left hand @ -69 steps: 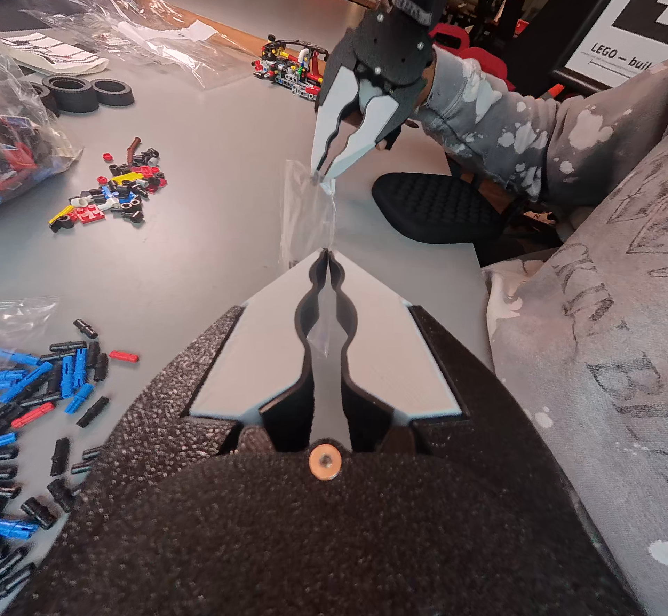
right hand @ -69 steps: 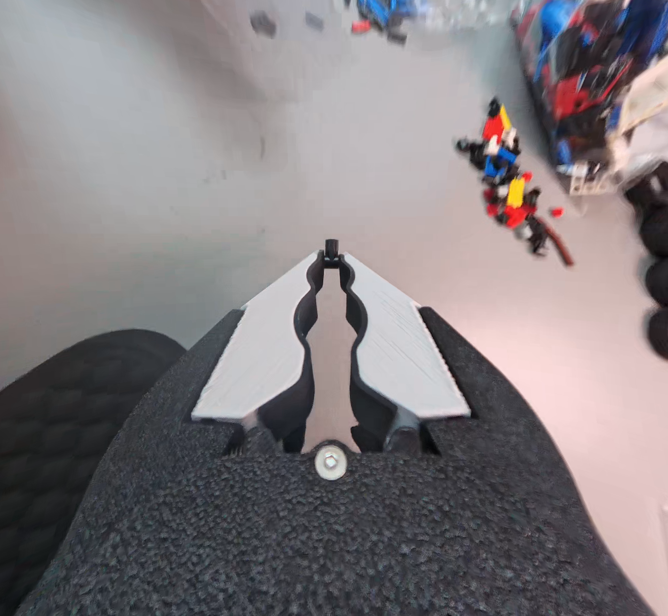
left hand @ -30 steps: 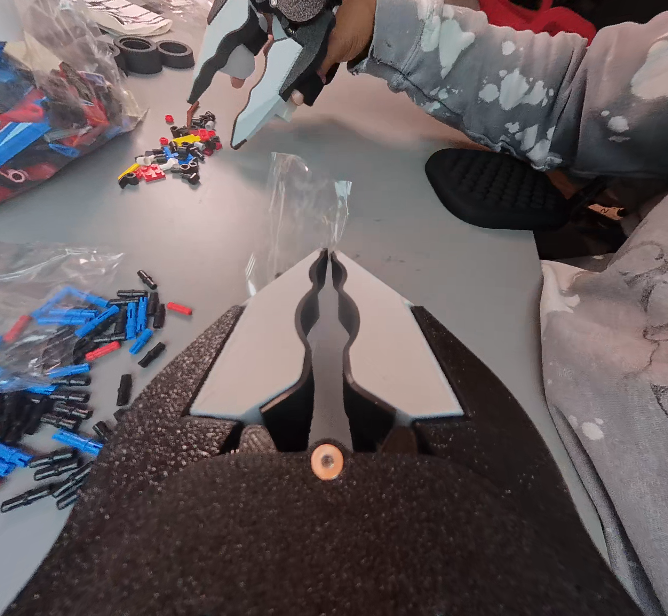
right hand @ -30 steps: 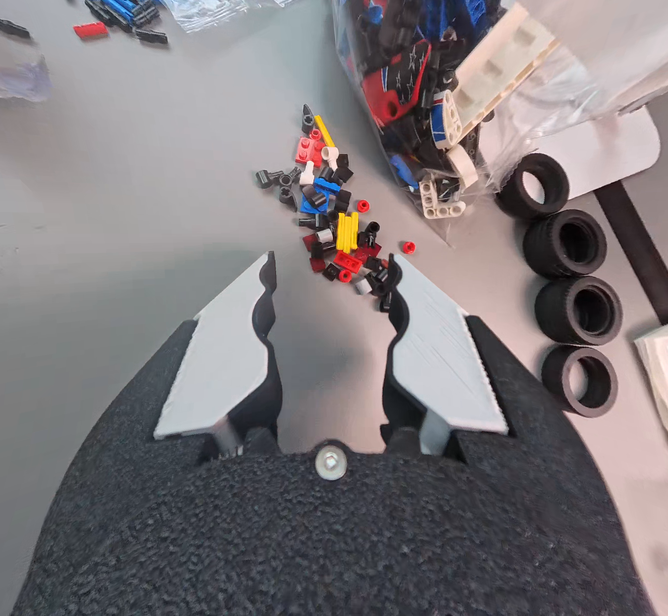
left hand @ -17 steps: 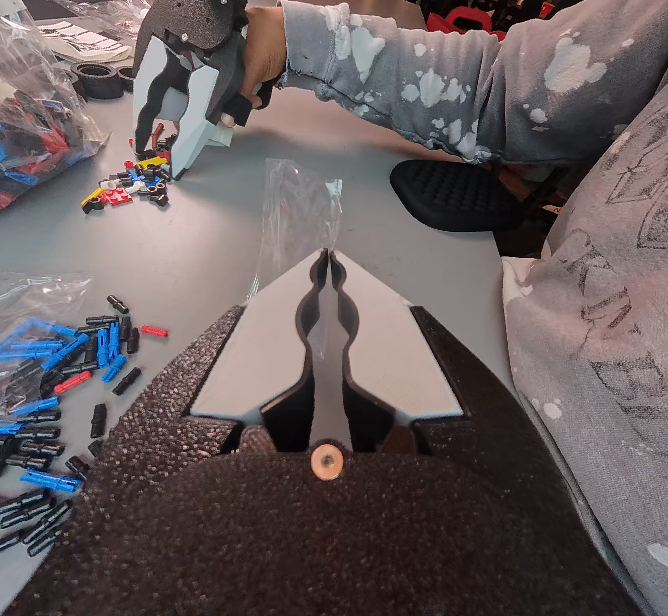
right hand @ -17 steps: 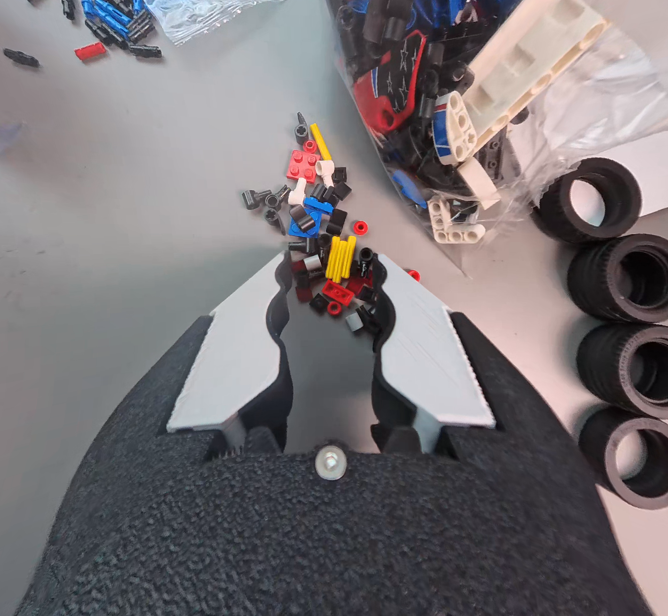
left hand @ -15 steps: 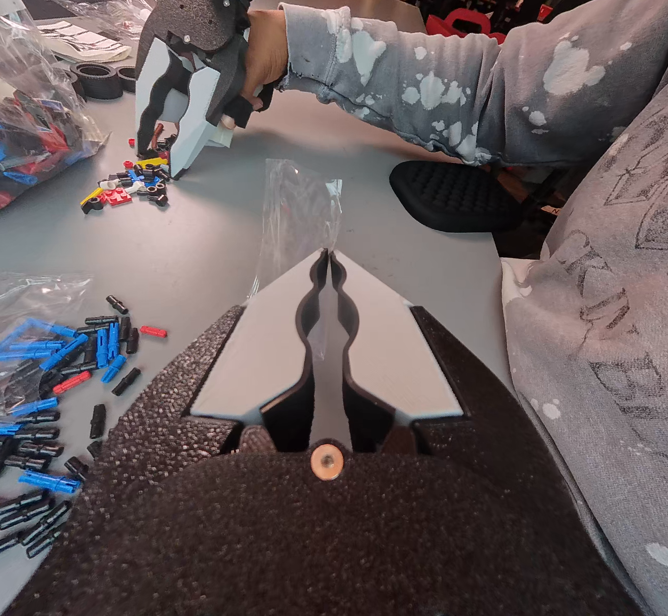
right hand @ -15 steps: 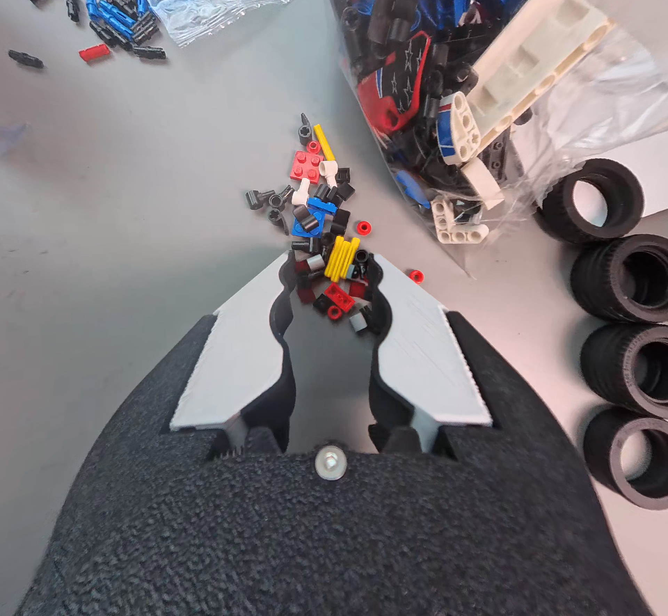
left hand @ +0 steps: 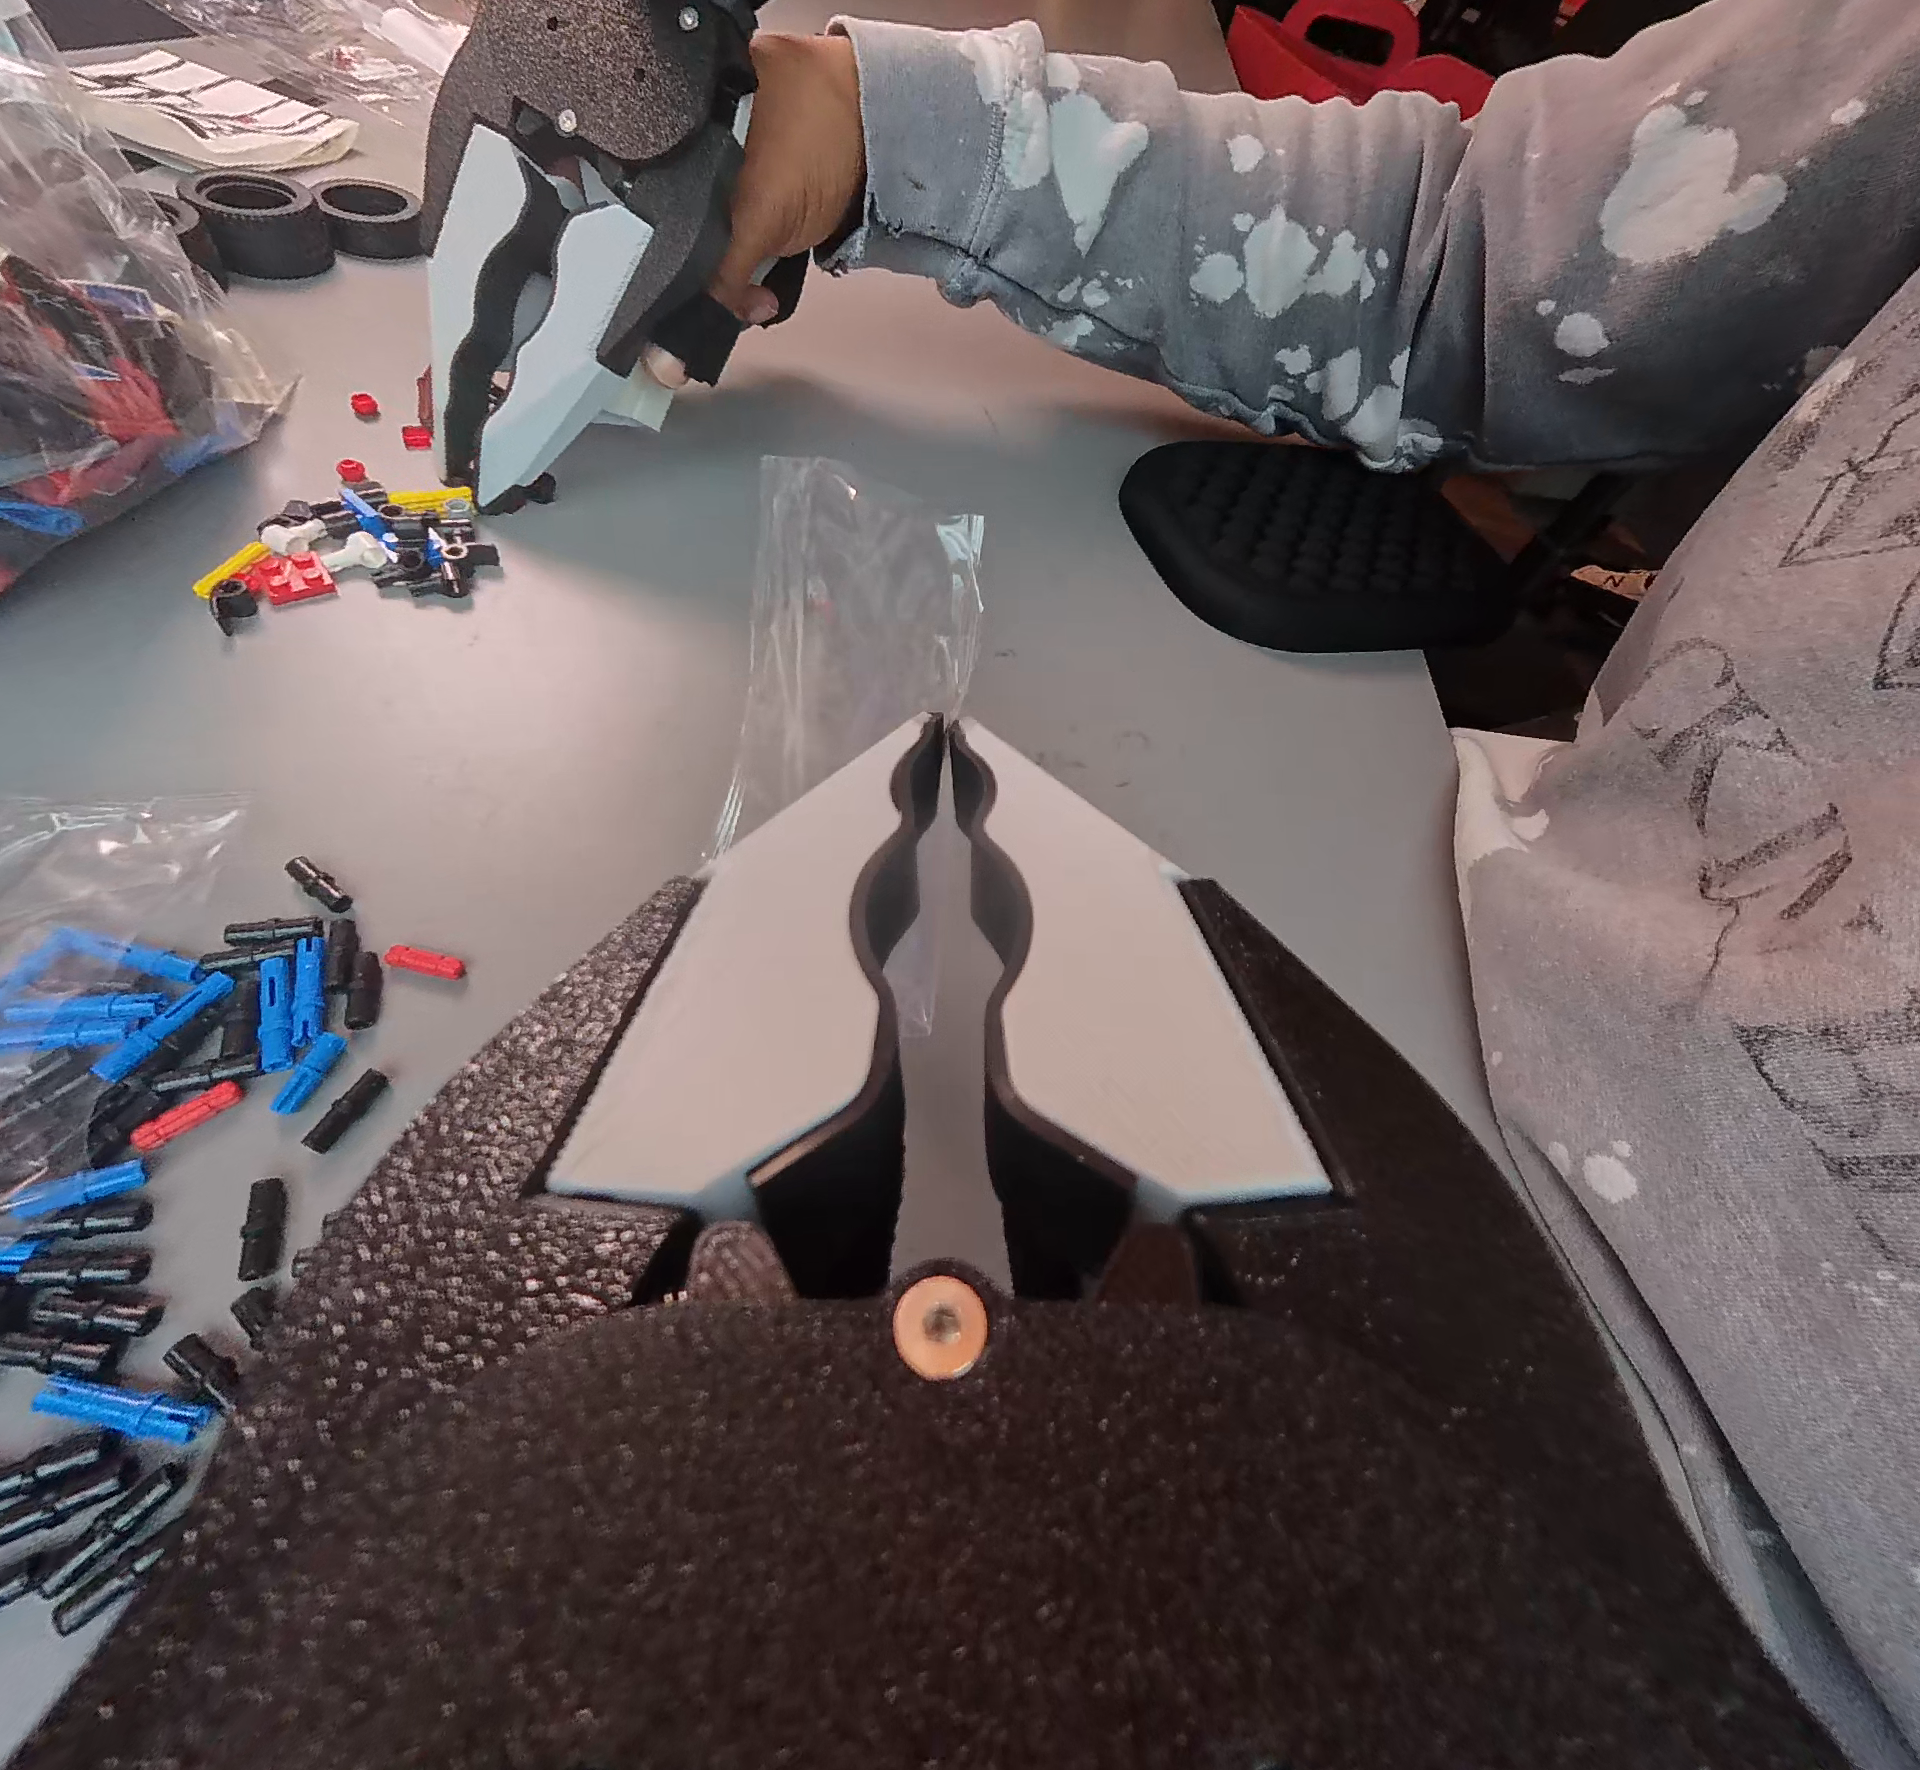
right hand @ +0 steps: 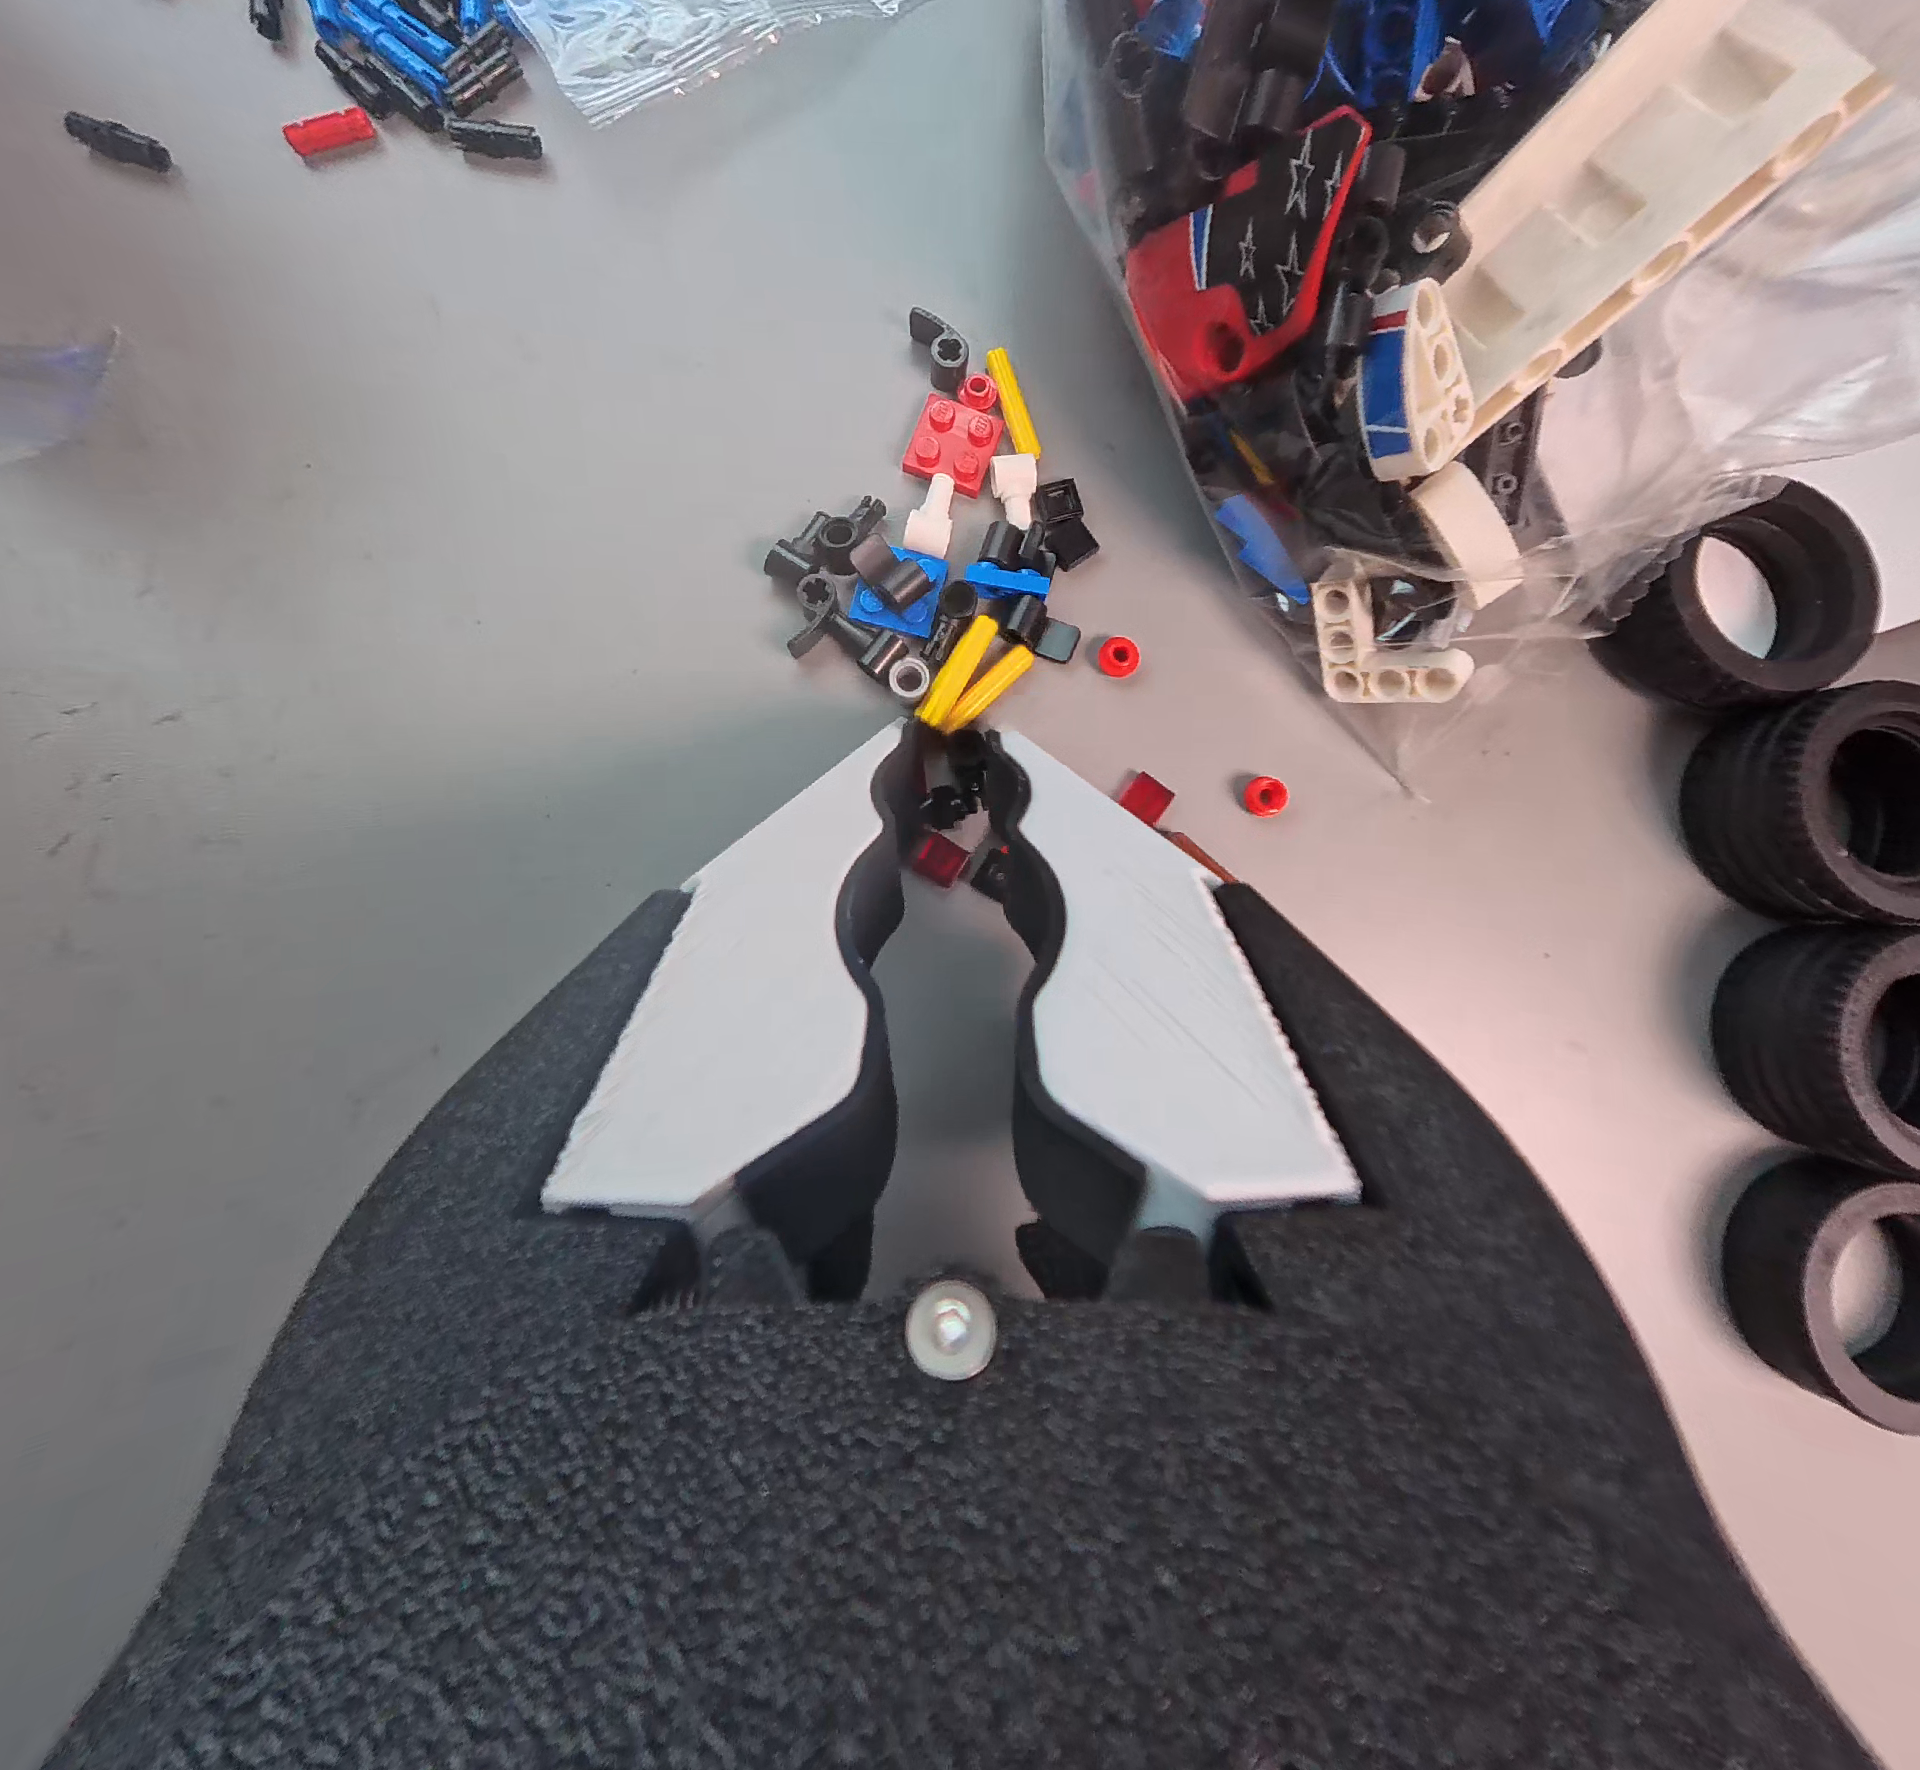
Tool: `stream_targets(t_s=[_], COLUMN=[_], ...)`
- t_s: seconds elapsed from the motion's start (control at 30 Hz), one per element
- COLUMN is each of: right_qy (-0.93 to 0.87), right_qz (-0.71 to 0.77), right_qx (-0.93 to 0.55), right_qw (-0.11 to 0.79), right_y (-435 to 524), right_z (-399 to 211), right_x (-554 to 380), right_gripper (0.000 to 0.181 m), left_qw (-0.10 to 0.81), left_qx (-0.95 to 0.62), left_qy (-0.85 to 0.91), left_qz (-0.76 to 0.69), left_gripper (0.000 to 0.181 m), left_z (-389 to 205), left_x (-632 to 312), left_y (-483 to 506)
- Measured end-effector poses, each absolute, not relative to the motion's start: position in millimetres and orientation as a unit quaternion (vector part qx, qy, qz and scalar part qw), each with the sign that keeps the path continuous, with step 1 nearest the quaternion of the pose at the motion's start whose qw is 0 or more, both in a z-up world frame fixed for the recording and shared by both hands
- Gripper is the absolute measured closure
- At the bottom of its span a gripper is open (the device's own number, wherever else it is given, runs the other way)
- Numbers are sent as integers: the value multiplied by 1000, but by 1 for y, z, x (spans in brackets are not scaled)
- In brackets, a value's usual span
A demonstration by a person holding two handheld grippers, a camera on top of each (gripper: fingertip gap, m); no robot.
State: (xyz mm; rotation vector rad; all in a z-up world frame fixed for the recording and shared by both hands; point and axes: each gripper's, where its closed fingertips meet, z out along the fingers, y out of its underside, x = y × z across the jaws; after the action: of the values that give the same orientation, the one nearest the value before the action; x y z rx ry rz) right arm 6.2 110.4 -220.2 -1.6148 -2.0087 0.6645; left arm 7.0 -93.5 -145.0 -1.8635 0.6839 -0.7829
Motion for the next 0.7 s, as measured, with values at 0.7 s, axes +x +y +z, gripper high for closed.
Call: stream_targets(t_s=[0.7], right_qy=[-759], right_qz=[421], right_qx=[-412], right_qw=[277], right_y=[-8], right_z=[-99], right_x=[3], right_gripper=[174], left_qw=[494], left_qx=[-752], left_qy=[278], left_qz=[-335], left_gripper=[181], left_z=[-139], left_x=[9], left_y=[-93])
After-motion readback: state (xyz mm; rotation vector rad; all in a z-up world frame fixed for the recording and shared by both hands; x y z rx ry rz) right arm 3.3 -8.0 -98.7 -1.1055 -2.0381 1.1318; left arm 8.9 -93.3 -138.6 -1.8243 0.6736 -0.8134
